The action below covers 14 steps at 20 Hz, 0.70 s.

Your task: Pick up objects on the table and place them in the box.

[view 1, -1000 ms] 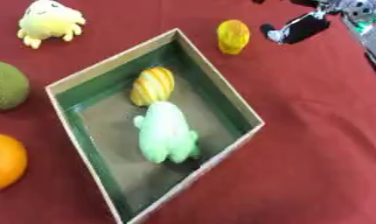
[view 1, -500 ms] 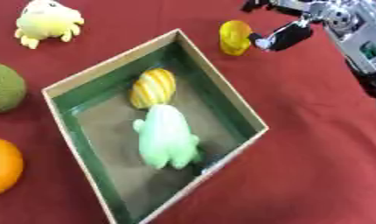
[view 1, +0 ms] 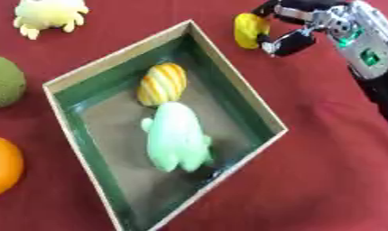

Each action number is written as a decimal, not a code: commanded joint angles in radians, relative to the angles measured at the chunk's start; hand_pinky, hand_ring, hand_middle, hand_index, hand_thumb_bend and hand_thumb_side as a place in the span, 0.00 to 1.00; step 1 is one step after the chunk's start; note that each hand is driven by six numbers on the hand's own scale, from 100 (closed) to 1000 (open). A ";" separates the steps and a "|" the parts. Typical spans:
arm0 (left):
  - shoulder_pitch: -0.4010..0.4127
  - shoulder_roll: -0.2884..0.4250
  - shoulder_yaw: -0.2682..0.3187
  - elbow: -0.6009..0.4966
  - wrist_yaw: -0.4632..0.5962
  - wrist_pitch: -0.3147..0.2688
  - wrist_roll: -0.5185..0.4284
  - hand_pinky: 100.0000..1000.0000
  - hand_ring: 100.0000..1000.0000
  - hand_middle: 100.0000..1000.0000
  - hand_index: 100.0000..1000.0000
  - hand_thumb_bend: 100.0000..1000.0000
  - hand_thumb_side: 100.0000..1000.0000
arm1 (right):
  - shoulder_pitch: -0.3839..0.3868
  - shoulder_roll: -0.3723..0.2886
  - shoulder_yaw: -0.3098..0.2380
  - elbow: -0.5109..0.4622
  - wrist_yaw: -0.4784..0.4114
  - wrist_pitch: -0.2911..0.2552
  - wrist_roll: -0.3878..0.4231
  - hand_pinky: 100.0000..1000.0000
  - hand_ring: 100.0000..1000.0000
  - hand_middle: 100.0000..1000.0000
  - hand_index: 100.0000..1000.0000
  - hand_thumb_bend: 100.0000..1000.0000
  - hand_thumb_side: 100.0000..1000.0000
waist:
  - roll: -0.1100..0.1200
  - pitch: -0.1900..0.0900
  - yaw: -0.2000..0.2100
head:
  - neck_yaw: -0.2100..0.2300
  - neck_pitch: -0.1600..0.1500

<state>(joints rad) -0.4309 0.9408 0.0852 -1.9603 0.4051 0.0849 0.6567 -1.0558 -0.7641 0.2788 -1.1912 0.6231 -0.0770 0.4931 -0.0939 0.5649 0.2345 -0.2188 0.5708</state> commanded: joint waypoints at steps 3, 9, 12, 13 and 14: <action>-0.001 0.022 0.021 -0.009 0.002 0.000 0.008 0.71 0.71 0.59 0.79 0.02 0.79 | -0.014 -0.007 -0.004 -0.022 -0.034 0.021 -0.071 0.84 0.80 0.54 0.69 0.00 0.00 | 0.008 -0.031 -0.003 | 0.002 0.013; 0.004 0.027 0.017 0.001 0.003 -0.001 0.003 0.71 0.71 0.59 0.79 0.03 0.79 | -0.023 -0.040 -0.010 -0.143 -0.114 0.085 -0.149 0.81 0.68 0.43 0.58 0.00 0.00 | 0.009 -0.071 -0.027 | 0.011 0.040; 0.006 0.031 0.017 0.003 0.002 -0.002 0.000 0.71 0.71 0.59 0.79 0.03 0.78 | -0.016 -0.065 -0.002 -0.227 -0.187 0.112 -0.143 0.81 0.66 0.42 0.56 0.00 0.00 | 0.011 -0.095 -0.038 | 0.019 0.055; 0.007 0.032 0.017 0.004 0.002 -0.001 -0.001 0.71 0.71 0.59 0.79 0.03 0.78 | -0.013 -0.074 0.004 -0.257 -0.214 0.121 -0.132 0.81 0.66 0.42 0.56 0.00 0.00 | 0.012 -0.103 -0.042 | 0.022 0.060; 0.007 0.032 0.016 0.005 0.001 -0.001 -0.002 0.71 0.71 0.59 0.79 0.03 0.78 | -0.009 -0.082 0.007 -0.283 -0.238 0.132 -0.121 0.81 0.66 0.42 0.56 0.00 0.00 | 0.012 -0.107 -0.044 | 0.024 0.063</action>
<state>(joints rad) -0.4211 0.9407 0.0856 -1.9525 0.4061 0.0846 0.6570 -1.0532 -0.8011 0.2916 -1.4269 0.4185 0.0424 0.3676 -0.0901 0.4857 0.1894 -0.1983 0.6276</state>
